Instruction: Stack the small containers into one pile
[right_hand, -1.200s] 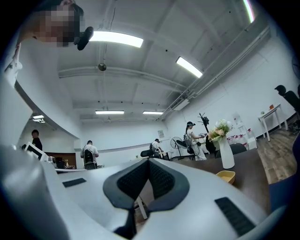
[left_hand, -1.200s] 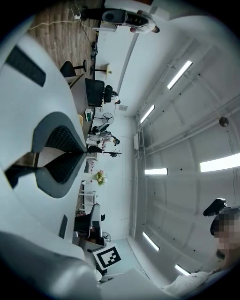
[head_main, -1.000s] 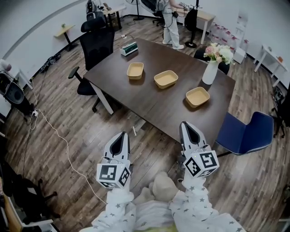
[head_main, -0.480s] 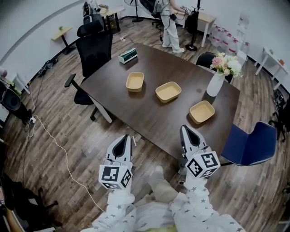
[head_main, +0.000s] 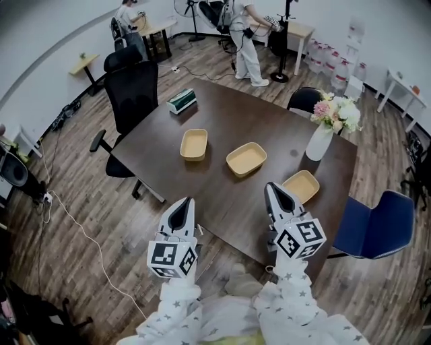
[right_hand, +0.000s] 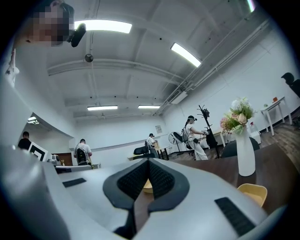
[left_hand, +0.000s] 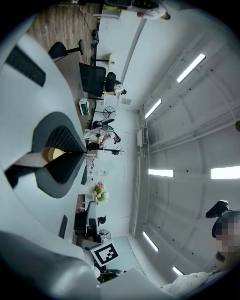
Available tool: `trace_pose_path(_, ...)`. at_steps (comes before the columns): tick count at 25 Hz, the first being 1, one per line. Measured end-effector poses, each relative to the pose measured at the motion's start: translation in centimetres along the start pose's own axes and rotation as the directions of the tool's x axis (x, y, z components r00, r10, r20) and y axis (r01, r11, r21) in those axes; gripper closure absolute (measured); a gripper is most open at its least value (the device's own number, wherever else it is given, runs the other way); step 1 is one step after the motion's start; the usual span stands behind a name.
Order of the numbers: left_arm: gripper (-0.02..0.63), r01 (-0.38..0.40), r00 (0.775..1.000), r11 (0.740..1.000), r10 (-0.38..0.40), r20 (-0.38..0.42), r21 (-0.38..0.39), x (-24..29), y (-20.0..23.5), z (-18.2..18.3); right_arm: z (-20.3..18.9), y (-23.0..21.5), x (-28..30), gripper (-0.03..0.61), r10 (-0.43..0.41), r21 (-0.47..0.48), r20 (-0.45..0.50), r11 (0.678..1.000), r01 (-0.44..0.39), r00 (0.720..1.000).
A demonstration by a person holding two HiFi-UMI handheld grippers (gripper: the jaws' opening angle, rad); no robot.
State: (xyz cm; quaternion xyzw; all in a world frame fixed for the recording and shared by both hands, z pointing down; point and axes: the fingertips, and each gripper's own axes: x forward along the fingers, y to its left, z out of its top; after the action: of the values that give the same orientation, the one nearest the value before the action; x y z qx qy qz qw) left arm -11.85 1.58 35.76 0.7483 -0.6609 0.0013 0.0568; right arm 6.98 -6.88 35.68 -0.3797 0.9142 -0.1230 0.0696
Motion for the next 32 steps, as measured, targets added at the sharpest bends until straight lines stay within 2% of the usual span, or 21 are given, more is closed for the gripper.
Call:
trace_pose_path(7, 0.589, 0.051, 0.998, 0.999, -0.05, -0.024, 0.013, 4.7, 0.3, -0.8, -0.3, -3.1, 1.5, 0.557, -0.046, 0.004, -0.013, 0.999, 0.046, 0.999)
trace_pose_path(13, 0.589, 0.107, 0.992, 0.994, -0.107, -0.071, -0.009, 7.7, 0.0, -2.7, -2.0, -5.8, 1.6, 0.557, -0.153, 0.037, -0.049, 0.987, 0.155, 0.987)
trace_pose_path(18, 0.589, 0.22, 0.965, 0.975, -0.223, -0.14, -0.035, 11.2, -1.7, -4.9, -3.8, -8.7, 1.1, 0.557, -0.267, 0.044, -0.091, 0.961, 0.272, 0.959)
trace_pose_path(21, 0.589, 0.311, 0.931, 0.949, -0.315, -0.185, -0.05, 13.6, -3.4, -6.2, -4.5, -11.0, 0.4, 0.557, -0.359, 0.071, -0.103, 0.928, 0.366, 0.928)
trace_pose_path(24, 0.589, 0.399, 0.886, 0.914, -0.405, -0.226, -0.072, 15.7, -5.5, -7.4, -5.4, -13.3, -1.1, 0.557, -0.454, 0.104, -0.126, 0.878, 0.466, 0.882)
trace_pose_path(27, 0.589, 0.481, 0.834, 0.872, -0.487, -0.259, -0.09, 17.3, -7.8, -8.6, -6.2, -15.0, -2.4, 0.557, -0.521, 0.128, -0.135, 0.835, 0.536, 0.843)
trace_pose_path(32, 0.589, 0.598, 0.732, 0.791, -0.605, -0.312, -0.13, 18.5, -10.9, -10.9, -7.5, -16.9, -3.9, 0.555, -0.6, 0.169, -0.155, 0.767, 0.619, 0.785)
